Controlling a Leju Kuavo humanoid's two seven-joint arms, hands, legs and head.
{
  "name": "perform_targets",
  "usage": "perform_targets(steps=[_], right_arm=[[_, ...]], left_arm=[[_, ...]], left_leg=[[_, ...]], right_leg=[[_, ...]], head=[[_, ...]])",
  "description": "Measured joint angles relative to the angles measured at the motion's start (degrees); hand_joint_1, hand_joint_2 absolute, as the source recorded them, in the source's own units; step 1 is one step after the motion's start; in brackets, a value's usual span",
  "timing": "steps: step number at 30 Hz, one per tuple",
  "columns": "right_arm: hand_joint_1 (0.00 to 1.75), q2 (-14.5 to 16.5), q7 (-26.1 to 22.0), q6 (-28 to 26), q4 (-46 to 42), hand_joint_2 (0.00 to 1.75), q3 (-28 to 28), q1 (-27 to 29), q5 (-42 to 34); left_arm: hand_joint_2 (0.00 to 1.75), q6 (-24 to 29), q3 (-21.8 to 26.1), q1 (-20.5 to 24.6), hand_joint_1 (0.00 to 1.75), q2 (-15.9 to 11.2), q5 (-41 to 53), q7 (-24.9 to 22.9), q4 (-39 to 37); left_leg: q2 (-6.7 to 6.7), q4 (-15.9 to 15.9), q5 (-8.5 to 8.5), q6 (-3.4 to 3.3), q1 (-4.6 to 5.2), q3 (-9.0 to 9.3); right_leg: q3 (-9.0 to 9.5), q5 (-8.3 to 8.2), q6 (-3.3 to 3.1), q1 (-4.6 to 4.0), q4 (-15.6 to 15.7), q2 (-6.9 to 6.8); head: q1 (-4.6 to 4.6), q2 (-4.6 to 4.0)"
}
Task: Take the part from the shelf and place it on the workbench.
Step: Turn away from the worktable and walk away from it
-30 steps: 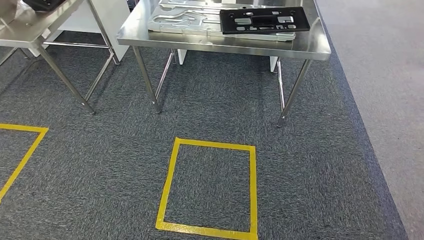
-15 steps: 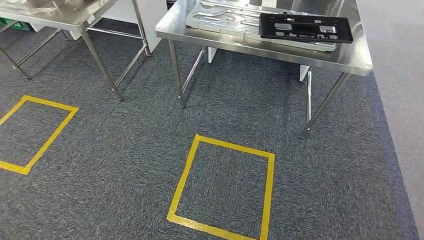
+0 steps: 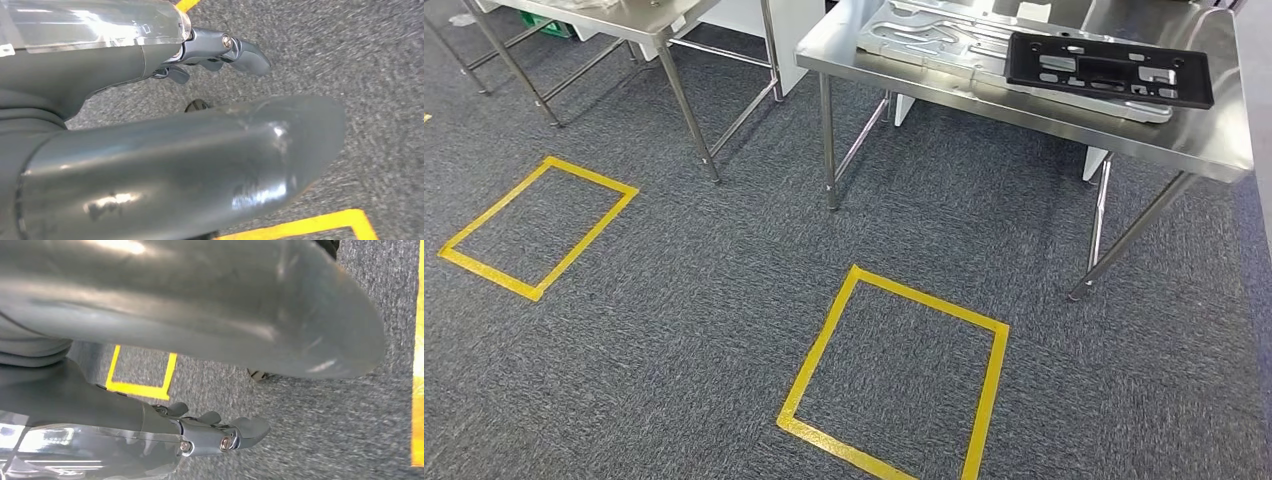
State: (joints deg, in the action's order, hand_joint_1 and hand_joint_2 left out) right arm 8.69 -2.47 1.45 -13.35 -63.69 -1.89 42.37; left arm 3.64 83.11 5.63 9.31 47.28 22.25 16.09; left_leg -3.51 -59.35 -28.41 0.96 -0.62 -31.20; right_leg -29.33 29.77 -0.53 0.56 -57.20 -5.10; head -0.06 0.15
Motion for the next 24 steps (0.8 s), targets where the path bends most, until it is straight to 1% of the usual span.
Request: perform_targets(steps=[1, 2, 3, 4, 5, 6, 7, 8, 9, 10, 11, 12, 13, 14, 15, 16, 17, 18, 19, 20, 21, 22, 23, 24], right_arm=[[0.00, -0.01, -0.01, 0.05, 0.03, 0.00, 0.11, -0.06, 0.36], [0.00, -0.03, -0.03, 0.10, 0.05, 0.00, 0.28, -0.14, 0.86], [0.00, -0.04, -0.05, 0.18, 0.06, 0.00, 0.49, -0.27, 1.38], [0.00, -0.10, -0.07, 0.26, 0.06, 0.00, 0.71, -0.37, 1.89], [0.00, -0.17, -0.08, 0.30, 0.07, 0.00, 0.93, -0.42, 2.36], [0.00, -0.26, -0.08, 0.26, 0.08, 0.00, 1.11, -0.41, 2.77], [0.00, -0.37, -0.08, 0.12, 0.10, 0.00, 1.26, -0.35, 3.15], [0.00, -0.46, -0.07, -0.09, 0.11, 0.00, 1.39, -0.27, 3.50], [0.00, -0.55, -0.07, -0.30, 0.12, 0.00, 1.50, -0.20, 3.87], [0.00, -0.63, -0.06, -0.46, 0.13, 0.00, 1.61, -0.14, 4.18], [0.00, -0.68, -0.09, -0.57, 0.13, 0.00, 1.76, -0.11, 4.48], [0.00, -0.72, -0.26, -0.69, 0.13, 0.00, 1.95, -0.10, 4.82], [0.00, -0.76, -0.67, -0.86, 0.13, 0.00, 2.15, -0.06, 5.11], [0.00, -0.81, -1.25, -1.04, 0.13, 0.00, 2.34, -0.01, 5.39], [0.00, -0.85, -1.99, -1.20, 0.13, 0.00, 2.50, 0.01, 5.64], [0.00, -0.87, -2.66, -1.32, 0.13, 0.00, 2.65, 0.00, 5.88], [0.00, -0.89, -3.16, -1.36, 0.13, 0.00, 2.81, -0.05, 6.08], [0.00, -0.90, -3.52, -1.37, 0.13, 0.00, 2.99, -0.14, 6.27], [0.00, -0.88, -3.72, -1.37, 0.13, 0.00, 3.18, -0.20, 6.43], [0.00, -0.88, -3.89, -1.32, 0.13, 0.00, 3.36, -0.21, 6.55], [0.00, -0.87, -4.02, -1.23, 0.13, 0.00, 3.52, -0.17, 6.67], [0.00, -0.86, -4.12, -1.14, 0.15, 0.00, 3.67, -0.07, 6.82], [0.00, -0.85, -4.19, -1.06, 0.19, 0.00, 3.79, 0.03, 7.00], [0.00, -0.84, -4.22, -1.02, 0.23, 0.00, 3.90, 0.11, 7.16]], left_arm=[[0.00, -0.03, -0.16, 0.06, 0.00, -0.04, 0.16, 0.12, 0.00], [0.00, -0.08, -0.27, 0.06, 0.00, -0.09, 0.28, 0.19, 0.00], [0.00, -0.12, -0.37, 0.00, 0.00, -0.14, 0.33, 0.17, 0.00], [0.00, -0.16, -0.45, -0.08, 0.00, -0.18, 0.37, 0.12, -0.01], [0.00, -0.20, -0.55, -0.13, 0.00, -0.22, 0.38, 0.00, -0.01], [0.00, -0.22, -0.65, -0.13, 0.00, -0.25, 0.38, -0.16, -0.02], [0.00, -0.24, -0.75, -0.08, 0.00, -0.26, 0.38, -0.34, -0.02], [0.00, -0.26, -0.84, -0.03, 0.00, -0.27, 0.38, -0.57, -0.02], [0.00, -0.30, -0.93, -0.01, 0.00, -0.29, 0.37, -0.81, -0.02], [0.00, -0.35, -1.01, -0.03, 0.00, -0.30, 0.33, -1.06, -0.02], [0.00, -0.41, -1.07, -0.08, 0.00, -0.32, 0.28, -1.31, -0.02], [0.00, -0.52, -1.10, -0.13, 0.00, -0.33, 0.20, -1.58, -0.02], [0.00, -0.68, -1.12, -0.16, 0.00, -0.34, 0.07, -1.83, -0.02], [0.00, -0.88, -1.12, -0.15, 0.00, -0.35, -0.12, -2.07, -0.02], [0.00, -1.10, -1.12, -0.12, 0.00, -0.39, -0.29, -2.24, -0.02], [0.00, -1.30, -1.12, -0.10, 0.00, -0.46, -0.49, -2.36, -0.02], [0.00, -1.48, -1.12, -0.12, 0.00, -0.56, -0.66, -2.44, -0.02], [0.00, -1.64, -1.12, -0.18, 0.00, -0.68, -0.76, -2.48, -0.02], [0.00, -1.80, -1.12, -0.28, 0.00, -0.87, -0.85, -2.53, -0.02], [0.00, -2.00, -1.12, -0.36, 0.00, -1.03, -0.91, -2.59, -0.03], [0.00, -2.18, -1.12, -0.38, 0.00, -1.19, -0.95, -2.69, -0.03], [0.00, -2.32, -1.12, -0.36, 0.00, -1.33, -1.00, -2.81, -0.04], [0.00, -2.43, -1.12, -0.32, 0.00, -1.37, -1.05, -2.92, -0.04], [0.00, -2.48, -1.12, -0.30, 0.00, -1.43, -1.11, -3.05, -0.04]], left_leg=[[-0.55, 1.40, 0.26, -0.33, 0.22, 0.54], [-0.22, 1.63, 0.21, -0.65, 0.44, 0.45], [0.43, 1.76, 0.39, -1.02, 0.40, 0.36], [0.97, 1.98, 0.61, -1.40, 0.32, 0.38], [1.49, 2.22, 0.89, -1.85, 0.22, 0.42], [2.02, 2.45, 1.19, -2.27, 0.07, 0.42], [2.53, 2.51, 1.40, -2.56, 0.02, 0.33], [3.15, 2.51, 1.52, -2.76, 0.04, 0.14], [3.87, 2.46, 1.59, -2.86, 0.07, 0.00], [4.64, 2.40, 1.63, -2.89, 0.10, -0.08], [5.47, 2.30, 1.64, -2.88, 0.10, -0.09], [6.29, 2.15, 1.61, -2.81, 0.08, -0.07], [7.09, 1.93, 1.53, -2.68, 0.06, -0.07], [7.82, 1.60, 1.40, -2.44, 0.12, -0.21], [8.51, 1.26, 1.29, -2.11, 0.16, -0.46], [9.10, 0.99, 1.23, -1.72, 0.17, -0.79], [9.68, 0.89, 1.29, -1.28, 0.14, -1.11], [10.31, 0.92, 1.42, -0.85, 0.04, -1.35], [10.54, 0.87, 1.43, -0.51, -0.06, -1.48], [9.81, 0.28, 1.00, -0.22, -0.04, -1.78], [8.50, -1.37, -0.11, 0.04, -0.01, -2.53], [6.81, -4.21, -1.86, 0.25, -0.01, -3.77], [5.27, -7.94, -3.94, 0.50, 0.01, -5.46], [4.52, -11.77, -5.72, 0.71, -0.06, -7.20]], right_leg=[[0.15, 0.11, 0.29, -0.14, -0.02, -0.54], [0.27, 0.16, 0.58, -0.24, 0.03, -1.08], [0.41, 0.20, 0.89, -0.24, 0.11, -1.55], [0.48, 0.47, 1.22, -0.13, -0.05, -1.24], [0.16, 1.29, 1.53, -0.01, -0.93, -0.07], [-0.70, 2.73, 1.77, 0.11, -2.92, 1.50], [-2.20, 4.69, 1.93, 0.24, -6.18, 3.23], [-4.19, 6.74, 2.01, 0.24, -10.26, 4.34], [-6.05, 8.15, 2.07, 0.25, -14.03, 4.75], [-7.30, 8.53, 2.12, 0.26, -16.42, 4.91], [-7.54, 7.64, 2.11, 0.29, -16.57, 5.00], [-6.68, 5.71, 2.06, 0.37, -14.40, 5.20], [-5.00, 3.27, 1.96, 0.50, -10.51, 5.88], [-3.35, 1.50, 1.80, 0.63, -6.59, 7.33], [-2.16, 0.37, 1.62, 0.73, -3.65, 8.61], [-1.56, -0.02, 1.42, 0.74, -1.99, 9.60], [-1.52, 0.18, 1.17, 0.62, -1.67, 9.96], [-1.53, 0.05, 0.85, 0.60, -1.55, 9.34], [-1.44, -0.10, 0.46, 0.63, -1.33, 8.60], [-1.30, -0.26, -0.01, 0.70, -1.06, 7.86], [-1.21, -0.41, -0.45, 0.79, -0.77, 7.03], [-1.15, -0.48, -0.76, 0.73, -0.63, 6.18], [-1.17, -0.46, -0.98, 0.60, -0.57, 5.36], [-1.21, -0.43, -1.07, 0.47, -0.59, 4.48]], head=[[0.07, 0.00], [0.15, 0.00], [0.20, 0.00], [0.21, 0.00], [0.30, 0.00], [0.39, 0.01], [0.50, 0.01], [0.59, 0.01], [0.60, 0.00], [0.60, 0.00], [0.61, 0.00], [0.61, 0.00], [0.63, 0.00], [0.62, 0.00], [0.59, 0.01], [0.59, 0.01], [0.55, 0.01], [0.55, 0.01], [0.57, 0.01], [0.44, 0.01], [0.30, 0.00], [0.14, 0.00], [-0.01, 0.00], [-0.05, 0.00]])
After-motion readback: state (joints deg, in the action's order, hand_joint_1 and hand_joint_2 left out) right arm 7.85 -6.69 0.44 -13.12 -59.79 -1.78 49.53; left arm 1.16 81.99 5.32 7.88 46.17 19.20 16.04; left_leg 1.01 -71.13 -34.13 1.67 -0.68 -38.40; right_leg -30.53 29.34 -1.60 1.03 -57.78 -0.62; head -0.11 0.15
